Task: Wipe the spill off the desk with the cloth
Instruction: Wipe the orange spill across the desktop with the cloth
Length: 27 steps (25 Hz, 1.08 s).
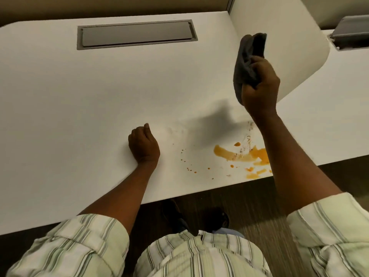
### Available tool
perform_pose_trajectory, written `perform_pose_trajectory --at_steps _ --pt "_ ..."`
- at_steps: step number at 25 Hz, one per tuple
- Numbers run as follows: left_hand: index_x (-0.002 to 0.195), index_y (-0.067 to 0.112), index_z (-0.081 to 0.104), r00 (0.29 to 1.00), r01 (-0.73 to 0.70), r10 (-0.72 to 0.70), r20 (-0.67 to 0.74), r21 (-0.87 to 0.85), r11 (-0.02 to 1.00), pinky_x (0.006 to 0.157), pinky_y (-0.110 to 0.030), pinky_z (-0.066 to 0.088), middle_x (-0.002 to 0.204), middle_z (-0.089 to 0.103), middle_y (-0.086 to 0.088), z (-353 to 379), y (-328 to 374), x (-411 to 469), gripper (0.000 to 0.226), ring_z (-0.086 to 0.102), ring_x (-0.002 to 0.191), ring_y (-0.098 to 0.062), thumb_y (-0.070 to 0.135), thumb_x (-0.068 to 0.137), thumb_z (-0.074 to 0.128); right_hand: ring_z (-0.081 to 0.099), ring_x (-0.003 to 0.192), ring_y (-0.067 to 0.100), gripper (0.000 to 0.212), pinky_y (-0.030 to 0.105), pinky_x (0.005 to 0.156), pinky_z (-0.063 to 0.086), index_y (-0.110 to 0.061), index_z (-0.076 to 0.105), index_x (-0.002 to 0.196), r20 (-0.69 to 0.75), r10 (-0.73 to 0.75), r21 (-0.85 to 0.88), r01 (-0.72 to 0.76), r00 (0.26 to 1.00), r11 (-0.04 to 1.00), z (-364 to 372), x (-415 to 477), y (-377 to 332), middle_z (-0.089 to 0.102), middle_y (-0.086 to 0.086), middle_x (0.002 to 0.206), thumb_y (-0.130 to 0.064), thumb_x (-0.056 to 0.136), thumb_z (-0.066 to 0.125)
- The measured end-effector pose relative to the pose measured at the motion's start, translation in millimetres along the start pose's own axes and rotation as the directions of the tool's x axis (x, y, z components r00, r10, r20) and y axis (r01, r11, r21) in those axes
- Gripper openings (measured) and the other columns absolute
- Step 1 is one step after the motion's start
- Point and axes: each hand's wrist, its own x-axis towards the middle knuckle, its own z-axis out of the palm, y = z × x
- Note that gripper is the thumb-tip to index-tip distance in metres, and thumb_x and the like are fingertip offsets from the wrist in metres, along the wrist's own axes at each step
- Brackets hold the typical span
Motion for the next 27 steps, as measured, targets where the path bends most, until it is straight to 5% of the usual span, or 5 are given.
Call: perform_pose_trajectory --at_steps 2,8,15,20,27 --pt "0.078 -0.005 0.058 0.999 -0.044 0.043 0.030 0.027 0.999 0.071 -0.046 0.041 0.080 0.063 -0.027 3.6 -2.0 -0.2 0.035 0.055 0.077 -0.040 0.018 0.100 0.045 0.058 0.100 0.030 0.024 0.028 0.087 0.045 0.006 0.064 0.087 0.207 -0.086 -0.170 0.123 0.975 0.978 11.3 -24.2 12.5 0.068 0.017 0.105 0.005 0.070 0.047" --pt "0.083 -0.007 0.061 0.999 -0.027 0.024 0.048 0.061 0.998 0.075 -0.045 0.038 0.087 0.064 -0.028 10.4 0.6 -1.4 0.036 0.056 0.085 -0.040 0.018 0.101 0.043 0.051 0.101 0.031 0.034 0.037 0.081 0.036 -0.008 0.065 0.104 0.608 0.304 -0.503 0.060 0.733 0.862 16.2 -101.7 58.0 0.063 0.005 0.124 -0.001 0.073 0.053" --pt "0.080 -0.006 0.059 0.997 -0.069 0.069 0.019 0.015 0.997 0.070 -0.040 0.036 0.084 0.062 -0.028 29.8 16.5 8.2 0.038 0.055 0.081 -0.038 0.020 0.101 0.042 0.034 0.136 0.031 0.054 0.046 0.108 0.034 -0.018 0.057 0.116 0.592 0.376 -0.432 -0.113 0.713 0.895 -8.7 -100.3 77.7 0.036 0.008 0.150 -0.062 0.085 0.050" --pt "0.078 -0.005 0.057 0.975 -0.216 0.213 0.069 0.043 0.975 0.069 -0.041 0.036 0.083 0.058 -0.028 35.0 -0.5 15.9 0.035 0.052 0.080 -0.039 0.023 0.097 0.049 -0.001 0.143 0.051 0.075 0.071 0.108 0.013 -0.049 0.007 0.147 0.578 0.528 -0.618 -0.089 0.622 0.781 35.6 -104.7 75.0 -0.010 0.006 0.162 -0.077 0.084 0.035" --pt "0.100 0.012 0.062 0.933 -0.358 0.340 0.115 0.226 0.906 0.081 -0.040 0.041 0.104 0.060 -0.017 44.6 -5.8 16.4 0.026 0.052 0.098 -0.035 0.031 0.095 0.044 0.034 0.128 0.039 0.043 0.053 0.093 0.033 -0.032 0.045 0.132 0.370 0.473 -0.715 -0.080 0.800 0.694 33.4 -86.4 131.6 0.033 0.004 0.153 -0.054 0.097 0.032"
